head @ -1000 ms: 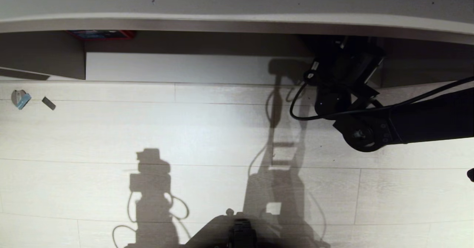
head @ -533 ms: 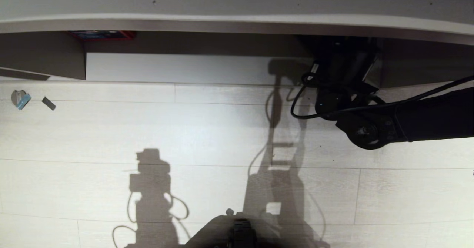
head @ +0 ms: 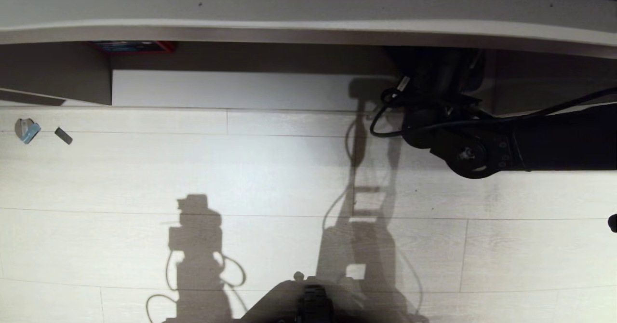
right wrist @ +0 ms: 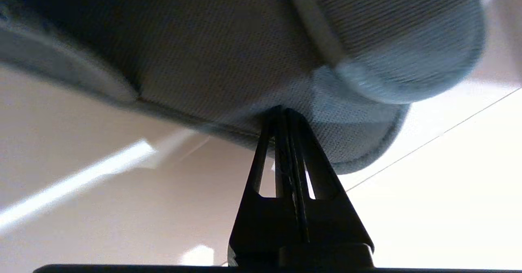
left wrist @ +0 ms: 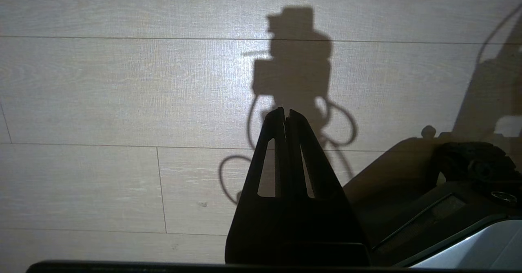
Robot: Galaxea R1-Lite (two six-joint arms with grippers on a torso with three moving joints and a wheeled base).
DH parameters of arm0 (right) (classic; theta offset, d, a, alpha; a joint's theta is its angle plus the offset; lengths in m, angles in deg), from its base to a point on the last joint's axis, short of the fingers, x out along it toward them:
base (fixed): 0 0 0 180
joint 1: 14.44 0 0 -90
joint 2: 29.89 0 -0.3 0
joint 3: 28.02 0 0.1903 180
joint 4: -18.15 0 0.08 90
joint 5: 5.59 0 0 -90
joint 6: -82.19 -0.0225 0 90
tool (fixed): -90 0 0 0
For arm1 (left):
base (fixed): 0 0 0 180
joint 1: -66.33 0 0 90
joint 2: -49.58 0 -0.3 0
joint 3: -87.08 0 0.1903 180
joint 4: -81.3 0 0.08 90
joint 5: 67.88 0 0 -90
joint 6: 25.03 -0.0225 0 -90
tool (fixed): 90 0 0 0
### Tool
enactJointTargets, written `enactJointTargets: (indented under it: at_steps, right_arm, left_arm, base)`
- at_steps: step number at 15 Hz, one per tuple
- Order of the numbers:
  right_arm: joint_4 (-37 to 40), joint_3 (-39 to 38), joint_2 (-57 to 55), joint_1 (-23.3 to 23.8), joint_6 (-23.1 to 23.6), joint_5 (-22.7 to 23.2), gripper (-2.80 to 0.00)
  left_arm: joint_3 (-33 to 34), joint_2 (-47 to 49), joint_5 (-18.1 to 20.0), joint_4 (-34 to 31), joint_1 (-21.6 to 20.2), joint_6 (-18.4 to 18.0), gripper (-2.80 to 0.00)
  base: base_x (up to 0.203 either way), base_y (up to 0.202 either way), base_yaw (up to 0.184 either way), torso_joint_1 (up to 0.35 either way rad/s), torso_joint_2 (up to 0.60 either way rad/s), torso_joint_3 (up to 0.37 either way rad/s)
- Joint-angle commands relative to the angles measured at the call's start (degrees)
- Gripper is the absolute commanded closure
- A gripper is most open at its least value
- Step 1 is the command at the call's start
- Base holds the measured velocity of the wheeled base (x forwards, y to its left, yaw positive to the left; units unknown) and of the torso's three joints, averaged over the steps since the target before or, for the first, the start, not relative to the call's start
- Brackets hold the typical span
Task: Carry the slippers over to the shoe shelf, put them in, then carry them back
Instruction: Pick up the slippers in the shoe cabinet
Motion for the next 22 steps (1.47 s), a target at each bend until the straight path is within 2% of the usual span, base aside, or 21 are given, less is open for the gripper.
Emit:
enactJointTargets:
  at_steps: [1,11,16,22]
  right_arm:
    - [0.9,1.85,-2.38,-1.11,-1.47,0.29,0.0]
    - [1.84,7.59,-1.97,-4.46,-8.53,0.8,0.0]
    - [8.61,10.79,-1.88,-6.04,-15.05,1.08,0.0]
    - [8.62,10.0,2.62,-5.96,-14.81,0.16,0.0]
  left_arm:
    - [0.0,0.01,-0.01,0.01,-0.02,0.03,0.0]
    - [0.0,0.01,-0.01,0.01,-0.02,0.12,0.0]
    - [0.0,0.01,-0.01,0.01,-0.02,0.12,0.0]
    - [0.0,0.01,-0.01,0.01,-0.02,0.03,0.0]
  base:
    - [0.0,0.0,0.0,0.0,0.0,0.0]
    - [0.0,0.0,0.0,0.0,0.0,0.0]
    - [0.0,0.0,0.0,0.0,0.0,0.0]
    - [0.0,0.0,0.0,0.0,0.0,0.0]
